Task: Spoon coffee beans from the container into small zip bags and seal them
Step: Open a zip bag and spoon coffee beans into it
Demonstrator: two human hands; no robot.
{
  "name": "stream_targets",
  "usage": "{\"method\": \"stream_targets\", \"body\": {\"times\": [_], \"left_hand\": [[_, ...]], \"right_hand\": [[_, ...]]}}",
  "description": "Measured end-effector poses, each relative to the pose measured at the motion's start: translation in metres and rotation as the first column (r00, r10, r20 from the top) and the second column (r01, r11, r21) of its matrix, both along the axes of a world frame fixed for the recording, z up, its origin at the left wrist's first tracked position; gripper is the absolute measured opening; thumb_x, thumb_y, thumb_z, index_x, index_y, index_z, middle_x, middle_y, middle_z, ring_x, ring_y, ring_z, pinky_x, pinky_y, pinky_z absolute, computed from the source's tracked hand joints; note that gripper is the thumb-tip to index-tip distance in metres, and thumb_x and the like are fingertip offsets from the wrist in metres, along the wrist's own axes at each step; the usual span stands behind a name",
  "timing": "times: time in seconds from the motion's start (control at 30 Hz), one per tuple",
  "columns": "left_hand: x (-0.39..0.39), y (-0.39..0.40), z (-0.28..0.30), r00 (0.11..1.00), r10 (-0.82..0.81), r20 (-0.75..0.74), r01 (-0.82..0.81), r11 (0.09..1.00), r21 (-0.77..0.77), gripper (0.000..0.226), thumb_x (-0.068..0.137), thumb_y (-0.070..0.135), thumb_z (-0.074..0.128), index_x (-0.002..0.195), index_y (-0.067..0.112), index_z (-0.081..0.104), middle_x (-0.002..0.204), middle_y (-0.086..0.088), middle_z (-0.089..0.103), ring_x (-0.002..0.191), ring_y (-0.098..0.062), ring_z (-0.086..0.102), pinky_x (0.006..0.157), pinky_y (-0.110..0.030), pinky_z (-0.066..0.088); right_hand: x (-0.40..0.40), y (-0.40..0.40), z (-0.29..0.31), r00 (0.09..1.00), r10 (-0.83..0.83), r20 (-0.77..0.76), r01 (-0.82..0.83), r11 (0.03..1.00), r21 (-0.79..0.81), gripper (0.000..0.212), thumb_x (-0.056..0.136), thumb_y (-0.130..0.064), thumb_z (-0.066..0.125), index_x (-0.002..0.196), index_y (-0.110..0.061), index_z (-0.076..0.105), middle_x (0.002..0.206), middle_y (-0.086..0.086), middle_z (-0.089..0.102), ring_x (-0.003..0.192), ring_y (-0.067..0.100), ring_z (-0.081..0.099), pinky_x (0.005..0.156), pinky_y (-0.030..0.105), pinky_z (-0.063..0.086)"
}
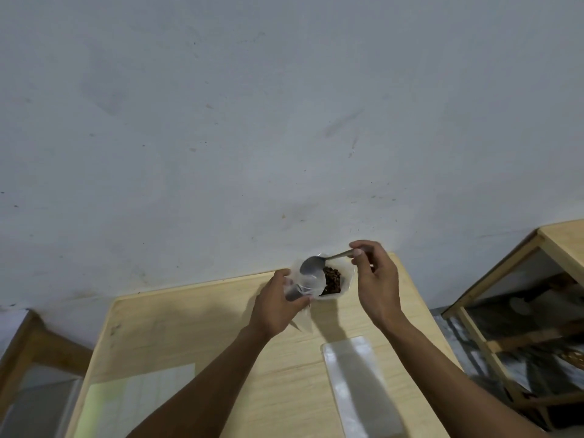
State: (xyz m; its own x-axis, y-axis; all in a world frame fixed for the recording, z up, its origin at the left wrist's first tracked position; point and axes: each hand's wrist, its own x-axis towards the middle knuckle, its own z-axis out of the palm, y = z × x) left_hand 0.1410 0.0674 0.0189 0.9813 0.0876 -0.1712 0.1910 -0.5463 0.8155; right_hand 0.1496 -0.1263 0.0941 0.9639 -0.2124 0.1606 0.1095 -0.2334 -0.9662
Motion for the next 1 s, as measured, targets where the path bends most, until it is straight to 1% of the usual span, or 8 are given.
{"method": "stream_targets", "body": {"times": [0.1, 0.2, 0.33, 0.47, 0.73, 0.8, 0.93, 1.0], "left_hand": [[-0.005, 0.003, 0.0, 1.0, 0.023, 0.015, -0.022, 0.998, -0.059, 0.078, 0.069, 0.048, 0.084, 0.133, 0.025, 0.046, 0.118, 0.008, 0.06, 0.11, -0.011, 0.056, 0.092, -0.026, 0.044], [-0.015, 0.008, -0.003, 0.998, 0.052, 0.043, -0.048, 0.995, -0.087, 0.077, 0.069, 0.045, 0.086, 0.132, 0.024, 0.048, 0.117, 0.005, 0.061, 0.109, -0.012, 0.057, 0.092, -0.027, 0.046], [-0.032, 0.018, -0.011, 0.994, 0.063, 0.089, -0.059, 0.997, -0.043, 0.074, 0.069, 0.041, 0.087, 0.129, 0.018, 0.05, 0.113, 0.0, 0.064, 0.104, -0.015, 0.06, 0.088, -0.026, 0.048], [-0.043, 0.02, -0.014, 0.996, 0.062, 0.07, -0.06, 0.998, -0.017, 0.075, 0.069, 0.039, 0.087, 0.13, 0.015, 0.05, 0.114, 0.0, 0.063, 0.101, -0.014, 0.059, 0.078, -0.015, 0.042], [-0.059, 0.021, -0.021, 0.997, 0.061, 0.039, -0.061, 0.998, -0.013, 0.073, 0.068, 0.038, 0.087, 0.128, 0.021, 0.05, 0.113, 0.004, 0.063, 0.102, -0.013, 0.059, 0.085, -0.026, 0.048], [-0.06, 0.022, -0.021, 0.998, 0.056, 0.042, -0.056, 0.998, -0.006, 0.073, 0.068, 0.039, 0.087, 0.128, 0.022, 0.05, 0.112, 0.005, 0.062, 0.101, -0.013, 0.059, 0.085, -0.027, 0.048], [-0.058, 0.022, -0.017, 0.997, 0.045, 0.062, -0.045, 0.999, 0.003, 0.073, 0.068, 0.039, 0.087, 0.128, 0.022, 0.049, 0.112, 0.006, 0.061, 0.102, -0.011, 0.059, 0.087, -0.026, 0.047], [-0.056, 0.021, -0.014, 0.996, 0.044, 0.077, -0.045, 0.999, 0.003, 0.075, 0.068, 0.037, 0.088, 0.13, 0.02, 0.049, 0.112, 0.006, 0.061, 0.102, -0.011, 0.058, 0.086, -0.023, 0.044]], "right_hand": [[0.006, -0.012, -0.002, 0.986, -0.169, -0.007, 0.168, 0.975, 0.144, 0.014, 0.102, -0.015, 0.047, 0.103, -0.018, 0.061, 0.095, 0.001, 0.065, 0.081, 0.011, 0.062, 0.073, 0.023, 0.05], [0.012, -0.032, -0.02, 0.919, -0.346, -0.187, 0.387, 0.881, 0.273, 0.015, 0.101, -0.012, 0.043, 0.105, -0.014, 0.057, 0.093, 0.005, 0.06, 0.076, 0.016, 0.058, 0.073, 0.033, 0.048], [0.002, -0.063, -0.074, 0.814, -0.389, -0.431, 0.509, 0.836, 0.207, 0.016, 0.101, -0.011, 0.041, 0.107, -0.011, 0.056, 0.09, 0.012, 0.06, 0.069, 0.018, 0.053, 0.066, 0.033, 0.044], [-0.016, -0.074, -0.124, 0.746, -0.404, -0.528, 0.522, 0.849, 0.088, 0.018, 0.099, -0.011, 0.046, 0.106, -0.011, 0.063, 0.102, 0.017, 0.066, 0.078, 0.024, 0.06, 0.071, 0.035, 0.048], [-0.022, -0.075, -0.153, 0.706, -0.352, -0.614, 0.51, 0.854, 0.098, 0.004, 0.095, -0.012, 0.056, 0.096, -0.016, 0.055, 0.095, 0.013, 0.064, 0.079, 0.026, 0.063, 0.078, 0.038, 0.051], [-0.022, -0.078, -0.158, 0.7, -0.34, -0.628, 0.486, 0.871, 0.071, 0.008, 0.093, -0.014, 0.059, 0.1, -0.01, 0.055, 0.097, 0.014, 0.063, 0.084, 0.029, 0.062, 0.078, 0.038, 0.051], [-0.019, -0.085, -0.165, 0.674, -0.288, -0.68, 0.399, 0.917, 0.008, 0.021, 0.092, -0.021, 0.058, 0.107, -0.007, 0.06, 0.095, 0.013, 0.058, 0.071, 0.023, 0.052, 0.065, 0.034, 0.045], [-0.015, -0.087, -0.162, 0.635, -0.301, -0.712, 0.394, 0.918, -0.037, 0.038, 0.092, -0.025, 0.059, 0.126, -0.01, 0.056, 0.11, 0.015, 0.058, 0.086, 0.03, 0.057, 0.076, 0.039, 0.049]]}}
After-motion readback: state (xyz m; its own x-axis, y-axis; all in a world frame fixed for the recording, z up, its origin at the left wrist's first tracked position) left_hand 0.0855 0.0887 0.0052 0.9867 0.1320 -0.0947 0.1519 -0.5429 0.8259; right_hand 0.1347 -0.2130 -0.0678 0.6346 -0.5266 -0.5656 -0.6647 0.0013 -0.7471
